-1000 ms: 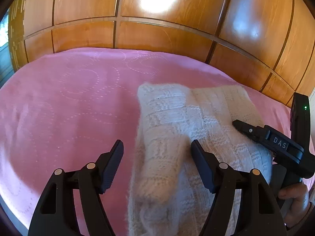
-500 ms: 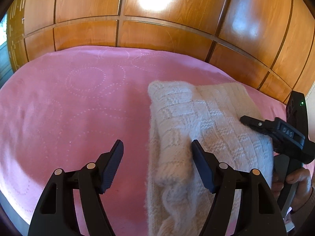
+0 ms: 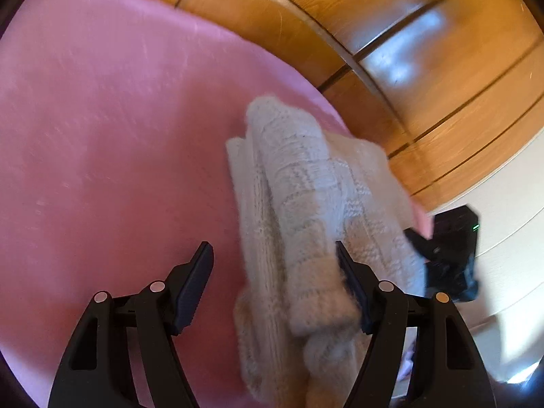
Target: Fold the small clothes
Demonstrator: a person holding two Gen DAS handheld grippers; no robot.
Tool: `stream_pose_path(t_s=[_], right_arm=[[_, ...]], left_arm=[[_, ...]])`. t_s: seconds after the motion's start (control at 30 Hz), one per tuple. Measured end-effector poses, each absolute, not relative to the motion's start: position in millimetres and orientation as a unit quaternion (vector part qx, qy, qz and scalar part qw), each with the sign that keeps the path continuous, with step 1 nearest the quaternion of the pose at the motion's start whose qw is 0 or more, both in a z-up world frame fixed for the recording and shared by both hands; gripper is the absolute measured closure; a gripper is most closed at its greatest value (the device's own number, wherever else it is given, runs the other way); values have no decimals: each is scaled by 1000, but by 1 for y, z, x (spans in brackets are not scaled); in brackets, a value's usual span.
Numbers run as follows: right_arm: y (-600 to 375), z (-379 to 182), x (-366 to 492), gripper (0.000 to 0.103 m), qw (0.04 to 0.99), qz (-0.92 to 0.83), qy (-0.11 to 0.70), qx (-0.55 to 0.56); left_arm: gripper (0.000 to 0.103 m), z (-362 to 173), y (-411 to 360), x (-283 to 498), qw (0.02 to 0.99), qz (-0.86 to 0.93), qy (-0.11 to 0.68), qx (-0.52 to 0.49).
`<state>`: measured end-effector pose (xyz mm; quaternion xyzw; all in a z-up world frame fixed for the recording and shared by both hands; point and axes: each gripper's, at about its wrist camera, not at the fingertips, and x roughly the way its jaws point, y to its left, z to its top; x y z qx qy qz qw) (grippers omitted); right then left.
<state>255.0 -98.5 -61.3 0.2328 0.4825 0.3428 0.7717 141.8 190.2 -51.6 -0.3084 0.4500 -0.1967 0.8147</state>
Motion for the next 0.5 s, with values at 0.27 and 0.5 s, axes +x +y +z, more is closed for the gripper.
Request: stream_pose_path(t_s=[0.27, 0.5], right_arm=[[-100, -44, 237, 45, 786, 340, 464, 227], [-124, 0, 196, 50, 809, 354, 406, 236]], left_arm=[[73, -43, 174, 143, 809, -268, 412, -321], [73, -2, 140, 132, 807, -324, 384, -311]])
